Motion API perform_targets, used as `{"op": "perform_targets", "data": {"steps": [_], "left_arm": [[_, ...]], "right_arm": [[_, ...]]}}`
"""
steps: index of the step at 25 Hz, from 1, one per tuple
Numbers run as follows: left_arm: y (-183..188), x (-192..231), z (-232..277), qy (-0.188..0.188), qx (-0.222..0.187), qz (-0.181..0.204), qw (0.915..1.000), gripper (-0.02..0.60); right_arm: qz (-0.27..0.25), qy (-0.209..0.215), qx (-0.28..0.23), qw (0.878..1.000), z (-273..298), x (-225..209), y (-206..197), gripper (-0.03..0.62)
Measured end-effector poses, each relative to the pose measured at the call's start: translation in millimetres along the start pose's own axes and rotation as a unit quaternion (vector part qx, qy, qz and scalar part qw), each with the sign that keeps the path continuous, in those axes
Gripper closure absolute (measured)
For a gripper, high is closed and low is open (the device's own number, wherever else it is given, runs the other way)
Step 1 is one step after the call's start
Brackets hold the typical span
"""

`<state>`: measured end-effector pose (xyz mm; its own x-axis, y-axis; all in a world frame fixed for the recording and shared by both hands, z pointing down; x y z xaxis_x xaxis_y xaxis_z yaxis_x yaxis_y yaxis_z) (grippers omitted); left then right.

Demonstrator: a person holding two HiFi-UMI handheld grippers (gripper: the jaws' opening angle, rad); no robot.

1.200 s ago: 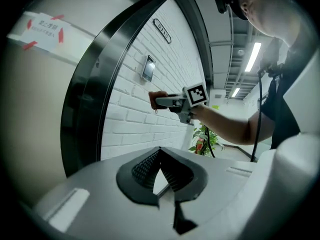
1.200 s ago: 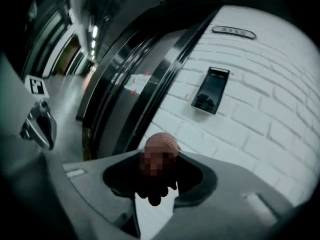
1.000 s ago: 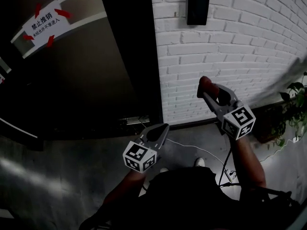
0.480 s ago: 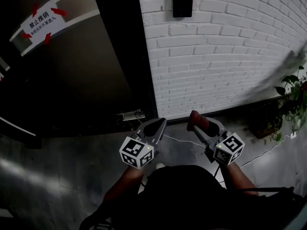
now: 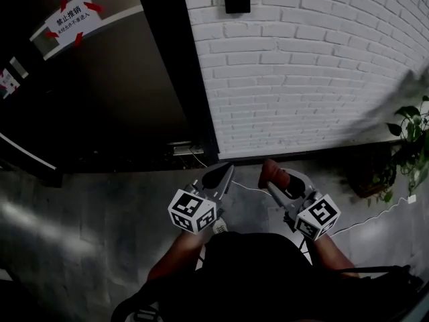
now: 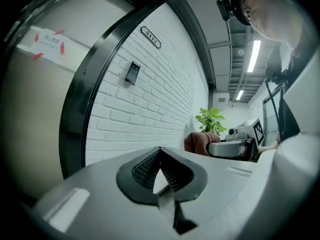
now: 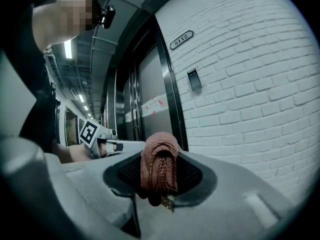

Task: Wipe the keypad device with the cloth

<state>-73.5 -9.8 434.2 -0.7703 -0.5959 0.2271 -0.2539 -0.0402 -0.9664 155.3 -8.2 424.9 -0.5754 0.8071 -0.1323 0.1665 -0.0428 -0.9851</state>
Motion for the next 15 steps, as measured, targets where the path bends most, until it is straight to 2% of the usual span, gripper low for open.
{"op": "perform_targets", "data": {"steps": [6,15], "left_arm": [[-6,-34,-9,0.009,0.006,0.005,0.9999,0.565],[-4,-48,-10,0.019,0.008,0.021,0.9996,0.566]], "right_arm": [[0.004,0.007,0.000,1.000,-30,3,-3,0.456],[0.002,0.007,-0.007,1.000,-46,0,-3,0.456]]}}
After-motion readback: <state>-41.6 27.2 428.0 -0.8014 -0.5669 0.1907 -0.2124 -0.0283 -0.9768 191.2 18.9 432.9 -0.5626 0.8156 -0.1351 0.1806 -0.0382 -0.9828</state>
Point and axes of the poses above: the fingertips, and each gripper's own axes: z forward along the fingers, x to its left, y out of its top, the point moved 9 cm from there along -z, backward along the fingers, and after that the axes turned 12 degrees about -x, right-handed, at the moved point
